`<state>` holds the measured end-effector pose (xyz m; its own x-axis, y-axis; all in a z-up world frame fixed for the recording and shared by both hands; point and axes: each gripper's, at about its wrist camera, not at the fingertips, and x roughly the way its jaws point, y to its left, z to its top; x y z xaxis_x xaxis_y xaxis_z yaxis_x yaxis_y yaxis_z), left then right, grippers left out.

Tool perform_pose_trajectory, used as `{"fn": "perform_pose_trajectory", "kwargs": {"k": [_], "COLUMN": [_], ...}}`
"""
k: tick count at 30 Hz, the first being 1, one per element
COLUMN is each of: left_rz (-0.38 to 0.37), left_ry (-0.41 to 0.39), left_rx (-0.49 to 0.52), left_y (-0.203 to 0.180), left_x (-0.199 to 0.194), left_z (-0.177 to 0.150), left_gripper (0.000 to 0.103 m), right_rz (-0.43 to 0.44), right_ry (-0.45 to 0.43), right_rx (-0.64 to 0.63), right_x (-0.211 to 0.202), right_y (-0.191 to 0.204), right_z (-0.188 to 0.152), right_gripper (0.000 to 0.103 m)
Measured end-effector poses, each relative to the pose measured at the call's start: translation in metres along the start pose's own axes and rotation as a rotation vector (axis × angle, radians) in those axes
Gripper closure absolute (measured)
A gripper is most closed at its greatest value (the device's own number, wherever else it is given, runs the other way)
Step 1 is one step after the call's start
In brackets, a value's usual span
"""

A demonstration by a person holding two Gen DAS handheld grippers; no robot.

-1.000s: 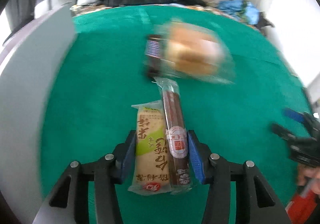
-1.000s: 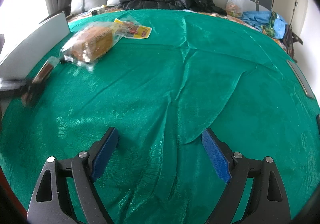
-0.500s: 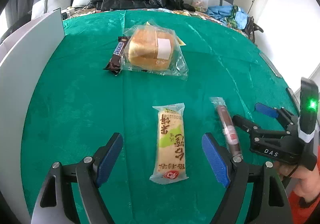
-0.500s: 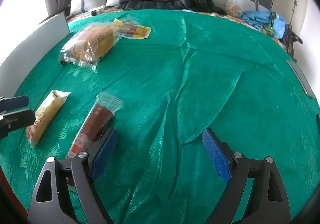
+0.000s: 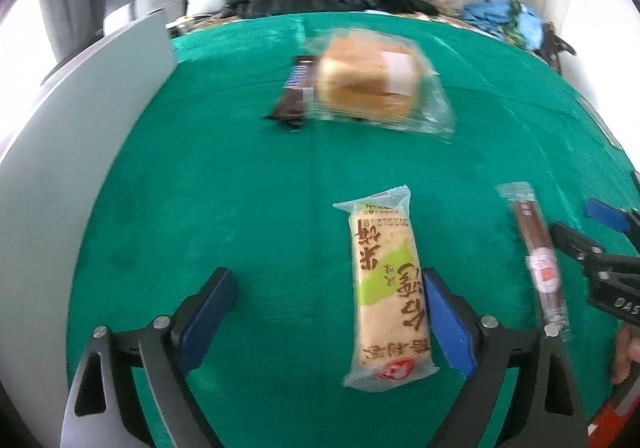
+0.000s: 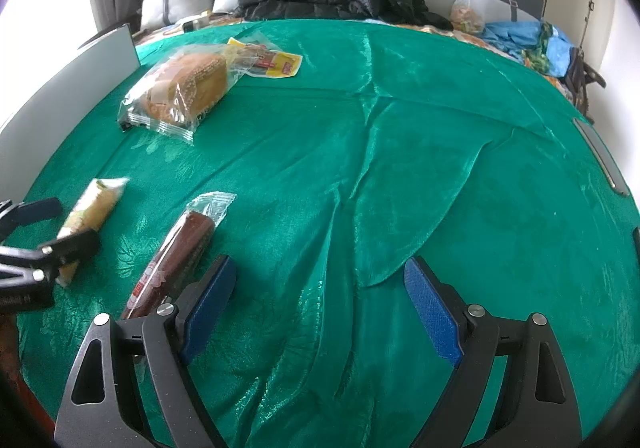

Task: Organize snacks

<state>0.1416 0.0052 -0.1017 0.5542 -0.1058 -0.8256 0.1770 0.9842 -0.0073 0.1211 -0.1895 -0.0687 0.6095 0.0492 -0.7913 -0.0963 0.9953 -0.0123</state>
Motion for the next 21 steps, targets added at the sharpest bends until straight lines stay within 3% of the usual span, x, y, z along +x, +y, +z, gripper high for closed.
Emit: {"fn": "perform_pose_trajectory", "kwargs": {"k": [2,21], "left_rz": [0.009,0.004], "left_ry": [-0.007,-0.027], "left_rx": [-0.017,-0.016], "left_y": [0.0099,0.0141], "left_x": [0.0007,0.0009], "left_z": [-0.0046,-0.007], "left_gripper": [0.0,0.0], "right_rz": [0.0,-0.002], "right_ry": [0.0,0.002], "right_rx": [0.0,-0.002], "right_x": [0.0002,0.0005], "right_y": [0.0,-0.0004], "right_z": [0.0005,0.0009], "right_gripper": [0.014,0.014]}}
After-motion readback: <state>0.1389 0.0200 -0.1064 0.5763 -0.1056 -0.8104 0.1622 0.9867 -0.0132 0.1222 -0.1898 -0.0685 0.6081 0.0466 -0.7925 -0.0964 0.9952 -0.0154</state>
